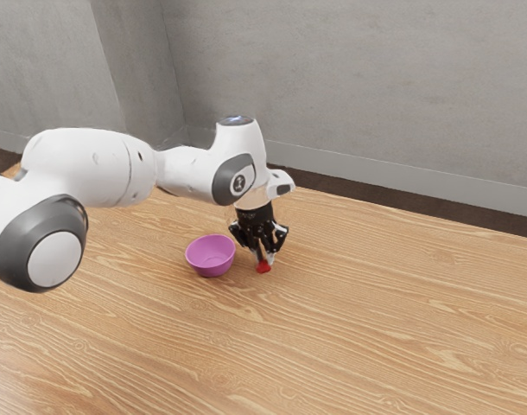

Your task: Take strawberry from the bowl

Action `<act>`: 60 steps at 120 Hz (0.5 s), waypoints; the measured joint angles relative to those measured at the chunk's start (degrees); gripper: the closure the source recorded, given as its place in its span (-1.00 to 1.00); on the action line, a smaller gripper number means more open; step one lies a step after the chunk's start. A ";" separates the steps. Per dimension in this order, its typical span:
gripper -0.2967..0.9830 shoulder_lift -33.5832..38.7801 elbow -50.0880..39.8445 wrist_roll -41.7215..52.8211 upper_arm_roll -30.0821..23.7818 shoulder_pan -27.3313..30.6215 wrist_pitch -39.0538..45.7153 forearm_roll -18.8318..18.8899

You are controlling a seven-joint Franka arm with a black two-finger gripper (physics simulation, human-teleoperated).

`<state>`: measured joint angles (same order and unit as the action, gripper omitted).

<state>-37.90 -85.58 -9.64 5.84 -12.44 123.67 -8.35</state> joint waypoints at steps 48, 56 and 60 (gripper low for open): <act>-0.34 35.03 -1.58 6.19 0.29 0.47 -16.38 8.81; -0.39 38.61 -1.67 6.66 0.30 0.03 -22.00 12.69; -0.41 39.42 -0.95 6.82 -0.02 0.16 -24.22 13.99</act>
<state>1.52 -86.53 -2.82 5.82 -12.28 99.45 5.64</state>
